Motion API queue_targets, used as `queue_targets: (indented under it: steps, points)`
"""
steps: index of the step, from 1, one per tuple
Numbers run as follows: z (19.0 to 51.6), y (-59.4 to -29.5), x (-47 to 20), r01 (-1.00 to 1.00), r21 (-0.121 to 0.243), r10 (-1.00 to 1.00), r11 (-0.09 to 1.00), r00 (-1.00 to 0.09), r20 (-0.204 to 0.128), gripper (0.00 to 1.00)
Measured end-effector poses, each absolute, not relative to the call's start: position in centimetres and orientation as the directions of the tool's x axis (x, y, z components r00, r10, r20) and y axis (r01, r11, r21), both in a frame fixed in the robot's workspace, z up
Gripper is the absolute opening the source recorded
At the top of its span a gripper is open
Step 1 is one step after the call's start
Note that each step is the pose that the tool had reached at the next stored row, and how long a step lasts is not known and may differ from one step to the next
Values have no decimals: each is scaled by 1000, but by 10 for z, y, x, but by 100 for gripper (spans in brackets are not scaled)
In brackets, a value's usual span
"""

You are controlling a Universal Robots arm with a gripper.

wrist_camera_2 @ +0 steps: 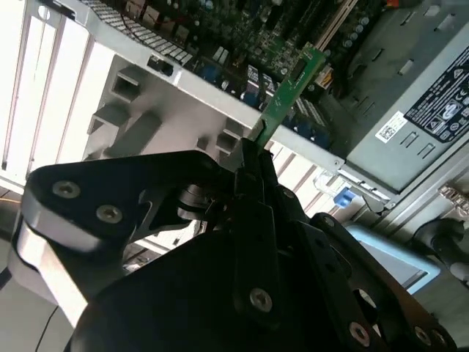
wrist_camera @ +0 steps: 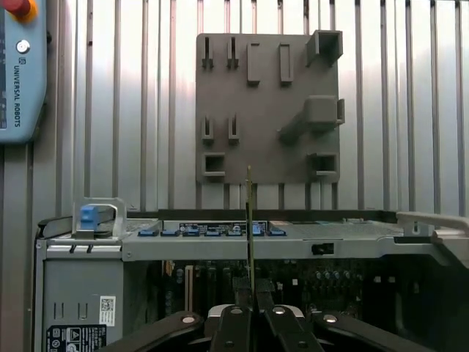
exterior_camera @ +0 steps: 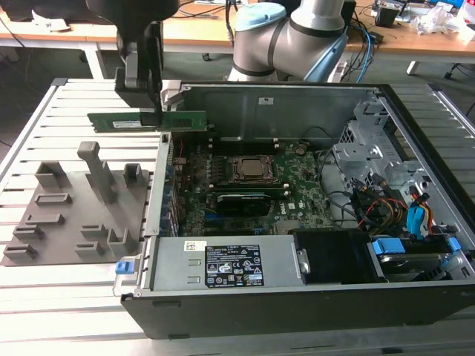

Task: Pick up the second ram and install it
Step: 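Pick up the second ram and move it above second insertion slot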

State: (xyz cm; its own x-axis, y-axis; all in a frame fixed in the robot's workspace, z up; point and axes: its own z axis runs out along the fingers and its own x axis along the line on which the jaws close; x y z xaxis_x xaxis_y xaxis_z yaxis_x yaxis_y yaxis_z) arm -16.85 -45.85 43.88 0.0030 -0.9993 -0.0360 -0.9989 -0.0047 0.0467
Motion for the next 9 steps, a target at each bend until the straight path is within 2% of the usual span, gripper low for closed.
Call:
queue_targets:
  steps: [9]
  points:
    - [439, -458, -117, -999, 49, -999, -5, 3, -36, 14]
